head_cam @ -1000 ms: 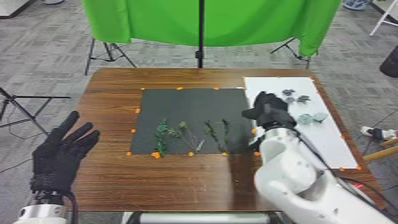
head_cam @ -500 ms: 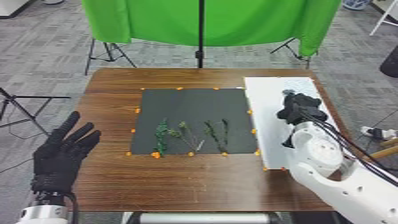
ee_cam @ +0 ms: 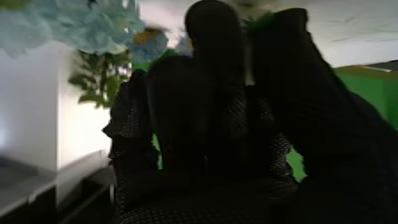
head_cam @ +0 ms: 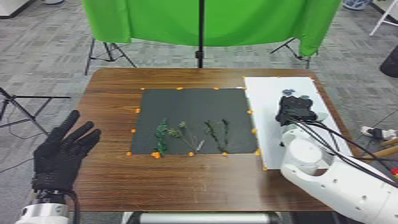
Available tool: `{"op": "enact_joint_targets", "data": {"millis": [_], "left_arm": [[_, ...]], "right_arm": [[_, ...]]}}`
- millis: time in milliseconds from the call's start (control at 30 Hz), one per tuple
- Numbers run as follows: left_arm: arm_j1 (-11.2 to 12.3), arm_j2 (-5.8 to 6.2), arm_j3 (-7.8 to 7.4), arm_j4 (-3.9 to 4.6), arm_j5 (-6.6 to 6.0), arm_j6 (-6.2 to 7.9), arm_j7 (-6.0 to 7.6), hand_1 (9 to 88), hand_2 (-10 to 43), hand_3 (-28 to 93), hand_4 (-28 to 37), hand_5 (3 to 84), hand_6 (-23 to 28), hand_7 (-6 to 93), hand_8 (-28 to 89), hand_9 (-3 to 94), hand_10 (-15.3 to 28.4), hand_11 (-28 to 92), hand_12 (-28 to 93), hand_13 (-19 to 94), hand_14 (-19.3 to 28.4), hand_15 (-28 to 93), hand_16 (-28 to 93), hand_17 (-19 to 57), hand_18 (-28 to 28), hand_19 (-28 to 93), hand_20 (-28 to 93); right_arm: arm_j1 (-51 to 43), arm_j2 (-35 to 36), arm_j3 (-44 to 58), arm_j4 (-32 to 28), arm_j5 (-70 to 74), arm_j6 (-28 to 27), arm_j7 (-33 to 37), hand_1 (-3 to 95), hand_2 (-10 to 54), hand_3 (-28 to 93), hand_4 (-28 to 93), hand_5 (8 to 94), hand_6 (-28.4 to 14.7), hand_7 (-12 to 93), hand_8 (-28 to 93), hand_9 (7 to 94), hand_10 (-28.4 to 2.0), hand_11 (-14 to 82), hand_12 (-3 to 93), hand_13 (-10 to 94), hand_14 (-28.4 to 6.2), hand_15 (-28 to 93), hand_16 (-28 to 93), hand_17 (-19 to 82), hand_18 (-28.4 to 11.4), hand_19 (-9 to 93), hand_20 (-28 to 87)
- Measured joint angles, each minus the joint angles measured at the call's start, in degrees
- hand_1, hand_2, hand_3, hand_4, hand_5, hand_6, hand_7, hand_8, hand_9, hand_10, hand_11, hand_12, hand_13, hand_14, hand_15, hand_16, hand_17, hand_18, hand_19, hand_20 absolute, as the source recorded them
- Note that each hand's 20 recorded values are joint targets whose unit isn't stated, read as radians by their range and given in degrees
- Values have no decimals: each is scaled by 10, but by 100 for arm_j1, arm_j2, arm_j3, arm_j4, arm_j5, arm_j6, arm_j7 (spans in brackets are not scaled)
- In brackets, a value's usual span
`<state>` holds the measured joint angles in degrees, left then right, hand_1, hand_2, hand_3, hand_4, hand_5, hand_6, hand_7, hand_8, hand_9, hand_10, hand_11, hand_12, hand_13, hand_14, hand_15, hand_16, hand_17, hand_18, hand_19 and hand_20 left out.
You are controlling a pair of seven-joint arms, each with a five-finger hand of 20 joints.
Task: Arrange flowers
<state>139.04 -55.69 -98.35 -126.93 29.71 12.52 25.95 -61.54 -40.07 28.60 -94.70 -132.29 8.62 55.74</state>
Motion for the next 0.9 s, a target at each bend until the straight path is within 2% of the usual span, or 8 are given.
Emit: {"op": "enact_joint_targets", "data": {"millis": [133,300,467,600,700,800,900], "left_arm": [[-3,0,0,0,0,0,0,204,86,763,-283,341,58,109,-102,337,185,198,97,234,280,467,-77,-95,284,557,95],[6,0,-29,-1,1,1,5,204,85,763,-283,341,59,107,-102,338,185,197,97,234,280,467,-77,-95,284,559,96],[59,23,-104,-19,-1,2,27,199,87,760,-283,341,58,108,-101,338,185,197,97,235,280,467,-77,-94,284,564,100],[101,25,-195,-55,6,3,36,198,87,762,-283,341,58,107,-101,338,185,197,98,235,280,467,-77,-93,284,566,105],[88,25,-236,-62,33,2,18,198,87,761,-283,341,58,107,-102,338,185,197,98,235,280,467,-77,-92,284,566,107],[24,42,-224,-58,34,2,19,198,87,761,-283,341,58,107,-102,338,185,196,98,235,280,467,-77,-92,284,565,108],[-110,139,-150,-19,32,0,20,198,87,762,-283,342,58,107,-102,338,185,196,98,235,280,466,-77,-92,284,564,110]], "right_arm": [[-194,-5,88,-46,-175,353,23,565,-95,662,-283,864,33,148,-1,918,-73,240,281,754,-44,711,193,307,-197,865,368],[-336,0,199,-393,-250,484,-72,548,-95,692,-283,869,30,143,3,922,-75,248,284,750,-52,714,199,300,-202,871,370],[37,-216,-46,-767,89,708,-776,540,-95,701,-283,868,28,141,5,915,-76,258,290,738,-53,722,203,287,-203,871,373],[750,-793,-634,-684,490,744,-1562,536,-95,702,-283,866,30,141,4,908,-76,271,294,726,-56,730,206,274,-202,866,378],[1085,-1527,-813,-398,422,633,-2224,533,-95,700,-283,864,35,141,0,900,-75,296,294,726,-56,732,204,273,-202,863,384],[1189,-2245,-882,-38,168,571,-2715,531,-95,697,-283,861,37,141,-2,894,-76,312,291,724,-57,735,204,269,-203,861,388],[1308,-2786,-1201,216,104,568,-2789,529,-95,694,-283,858,43,141,-5,890,-77,322,287,720,-61,739,206,264,-202,857,391]]}}
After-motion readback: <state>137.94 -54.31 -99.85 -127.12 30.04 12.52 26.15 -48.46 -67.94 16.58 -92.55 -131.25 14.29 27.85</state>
